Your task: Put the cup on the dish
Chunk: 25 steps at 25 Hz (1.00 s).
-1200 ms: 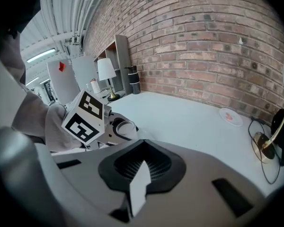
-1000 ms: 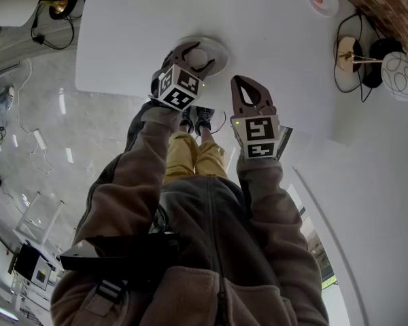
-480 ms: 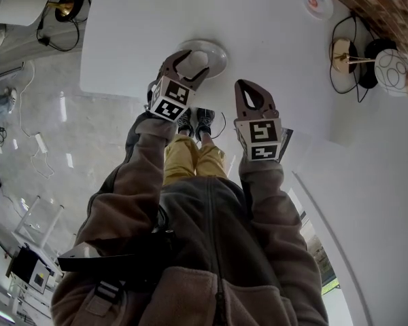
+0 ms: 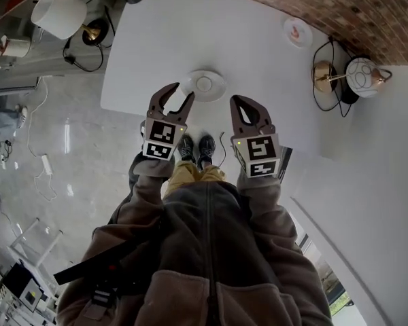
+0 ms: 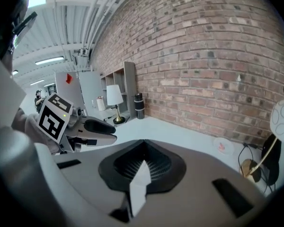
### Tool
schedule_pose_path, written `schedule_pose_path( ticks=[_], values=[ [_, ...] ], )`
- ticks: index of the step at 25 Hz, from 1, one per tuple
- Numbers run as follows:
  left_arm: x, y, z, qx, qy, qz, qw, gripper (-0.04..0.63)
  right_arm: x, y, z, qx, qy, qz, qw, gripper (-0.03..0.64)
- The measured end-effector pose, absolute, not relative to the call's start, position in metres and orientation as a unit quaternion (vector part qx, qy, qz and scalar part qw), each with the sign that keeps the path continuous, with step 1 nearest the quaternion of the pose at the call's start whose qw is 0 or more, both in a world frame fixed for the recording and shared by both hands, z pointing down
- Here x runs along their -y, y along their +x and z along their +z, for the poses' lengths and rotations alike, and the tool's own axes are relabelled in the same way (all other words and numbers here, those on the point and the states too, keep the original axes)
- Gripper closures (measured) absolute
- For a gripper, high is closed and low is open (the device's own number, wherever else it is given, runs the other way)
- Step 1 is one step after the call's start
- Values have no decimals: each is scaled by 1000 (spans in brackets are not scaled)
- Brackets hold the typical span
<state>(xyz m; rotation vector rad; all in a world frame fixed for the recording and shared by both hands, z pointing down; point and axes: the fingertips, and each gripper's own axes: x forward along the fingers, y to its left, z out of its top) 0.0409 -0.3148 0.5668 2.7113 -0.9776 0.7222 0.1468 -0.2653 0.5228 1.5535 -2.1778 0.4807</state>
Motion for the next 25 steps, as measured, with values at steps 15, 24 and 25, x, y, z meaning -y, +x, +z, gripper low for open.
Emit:
schedule_pose_path(
  ticks=[15, 24, 25],
  values=[
    [299, -7, 378, 390, 910, 141, 19, 591, 258, 114, 338, 791, 599, 46, 120, 614],
    [292, -14, 316, 378, 922, 88, -17, 591, 258, 100, 281, 791, 605, -18, 90, 614],
    [292, -14, 312, 377, 922, 85, -18, 591, 258, 98, 278, 791, 605, -22, 90, 614]
  ],
)
